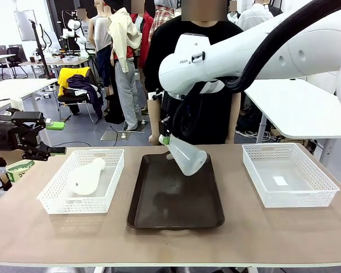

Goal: Prepare the laboratory tools.
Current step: Place the picked Big flask upright in the Handle tray as instructed by the person.

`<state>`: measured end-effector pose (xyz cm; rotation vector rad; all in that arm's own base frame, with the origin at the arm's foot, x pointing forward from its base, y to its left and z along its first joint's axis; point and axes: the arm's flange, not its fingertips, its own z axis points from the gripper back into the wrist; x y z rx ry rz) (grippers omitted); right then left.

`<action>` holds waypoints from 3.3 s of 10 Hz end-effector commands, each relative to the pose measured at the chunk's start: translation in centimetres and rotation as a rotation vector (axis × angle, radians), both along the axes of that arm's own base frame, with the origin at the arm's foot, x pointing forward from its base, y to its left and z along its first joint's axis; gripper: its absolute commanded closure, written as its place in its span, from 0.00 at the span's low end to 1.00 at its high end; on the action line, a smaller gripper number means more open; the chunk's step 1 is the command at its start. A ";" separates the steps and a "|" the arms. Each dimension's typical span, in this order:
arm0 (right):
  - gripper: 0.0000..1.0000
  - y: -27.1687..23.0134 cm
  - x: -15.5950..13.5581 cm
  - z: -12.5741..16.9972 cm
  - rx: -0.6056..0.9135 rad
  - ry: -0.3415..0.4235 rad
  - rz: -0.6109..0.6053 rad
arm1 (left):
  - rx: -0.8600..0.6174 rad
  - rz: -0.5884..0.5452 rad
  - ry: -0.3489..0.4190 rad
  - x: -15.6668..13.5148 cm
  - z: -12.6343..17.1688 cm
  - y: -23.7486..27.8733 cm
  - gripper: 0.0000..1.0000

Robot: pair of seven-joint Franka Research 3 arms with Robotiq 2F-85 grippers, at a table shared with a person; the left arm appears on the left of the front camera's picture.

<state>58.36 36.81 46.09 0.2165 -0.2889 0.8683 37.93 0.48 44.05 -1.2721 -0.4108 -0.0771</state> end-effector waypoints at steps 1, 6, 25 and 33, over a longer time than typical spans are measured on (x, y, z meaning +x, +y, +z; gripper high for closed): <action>1.00 -2.8 -2.6 -1.3 0.184 -0.097 0.129 | -0.023 0.002 -0.024 0.0 -0.2 0.0 0.00; 1.00 -6.6 -4.1 -1.4 0.475 -0.352 0.342 | -0.023 0.002 -0.024 0.0 -0.2 0.0 0.00; 1.00 -8.6 -0.9 -10.0 0.886 -0.553 0.377 | -0.023 0.002 -0.024 0.0 -0.2 0.0 0.00; 1.00 -7.4 0.9 -13.3 0.817 -0.408 0.373 | -0.023 0.002 -0.024 0.0 -0.2 0.0 0.00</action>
